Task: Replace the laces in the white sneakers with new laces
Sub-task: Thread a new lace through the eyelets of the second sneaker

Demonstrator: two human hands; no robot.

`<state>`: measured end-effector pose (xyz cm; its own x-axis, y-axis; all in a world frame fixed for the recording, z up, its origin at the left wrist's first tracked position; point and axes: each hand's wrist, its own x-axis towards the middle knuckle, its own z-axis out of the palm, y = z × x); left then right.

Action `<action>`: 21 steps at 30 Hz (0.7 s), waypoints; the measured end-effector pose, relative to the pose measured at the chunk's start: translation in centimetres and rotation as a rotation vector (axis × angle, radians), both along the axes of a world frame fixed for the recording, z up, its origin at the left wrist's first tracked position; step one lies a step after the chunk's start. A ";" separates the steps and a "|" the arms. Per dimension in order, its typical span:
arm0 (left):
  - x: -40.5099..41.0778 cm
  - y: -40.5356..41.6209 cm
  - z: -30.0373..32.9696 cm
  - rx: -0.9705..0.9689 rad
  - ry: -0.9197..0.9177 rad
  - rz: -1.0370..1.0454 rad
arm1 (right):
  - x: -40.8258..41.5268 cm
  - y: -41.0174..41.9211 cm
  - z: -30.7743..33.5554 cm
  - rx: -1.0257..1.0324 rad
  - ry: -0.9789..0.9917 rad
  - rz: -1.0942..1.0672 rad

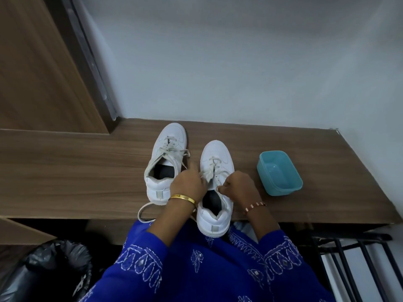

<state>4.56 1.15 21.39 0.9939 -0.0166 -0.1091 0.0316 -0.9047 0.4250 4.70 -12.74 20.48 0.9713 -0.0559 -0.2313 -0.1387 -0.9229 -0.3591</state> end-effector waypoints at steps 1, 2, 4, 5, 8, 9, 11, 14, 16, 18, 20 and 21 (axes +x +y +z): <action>0.1 -0.1 -0.2 -0.001 0.017 -0.021 | 0.0 0.0 -0.1 0.007 -0.002 -0.008; 0.2 -0.1 -0.4 -0.002 0.028 -0.037 | -0.1 0.0 -0.2 0.010 -0.006 -0.013; 0.3 0.0 -0.5 -0.019 0.015 -0.037 | -0.2 0.0 -0.2 0.014 -0.015 -0.015; 0.3 0.2 -0.6 -0.042 -0.016 -0.024 | -0.3 0.1 -0.2 0.010 -0.020 -0.017; 0.4 1.0 -0.6 -0.240 -0.155 0.022 | -0.4 0.5 -0.2 -0.015 -0.039 -0.020; 0.4 1.3 -0.5 -0.352 -0.169 0.038 | -0.5 0.6 -0.2 -0.022 -0.044 -0.023; 0.7 1.7 -0.2 -0.606 -0.159 0.078 | -0.6 0.7 -0.1 -0.029 -0.047 -0.030; 1.1 2.6 1.0 -1.008 -0.034 0.098 | -0.6 0.7 0.1 -0.034 -0.026 -0.032; 1.2 2.9 2.0 -1.338 0.040 0.115 | -0.6 0.7 0.3 -0.035 -0.013 -0.031; 1.1 3.2 3.2 -1.540 0.060 0.205 | -0.6 0.7 0.3 -0.032 -0.008 -0.033; 1.2 3.6 4.0 -1.570 0.053 0.313 | -0.6 0.7 0.3 -0.033 -0.010 -0.033; 1.3 3.9 4.0 -1.532 0.055 0.353 | -0.6 0.7 0.3 -0.035 -0.011 -0.031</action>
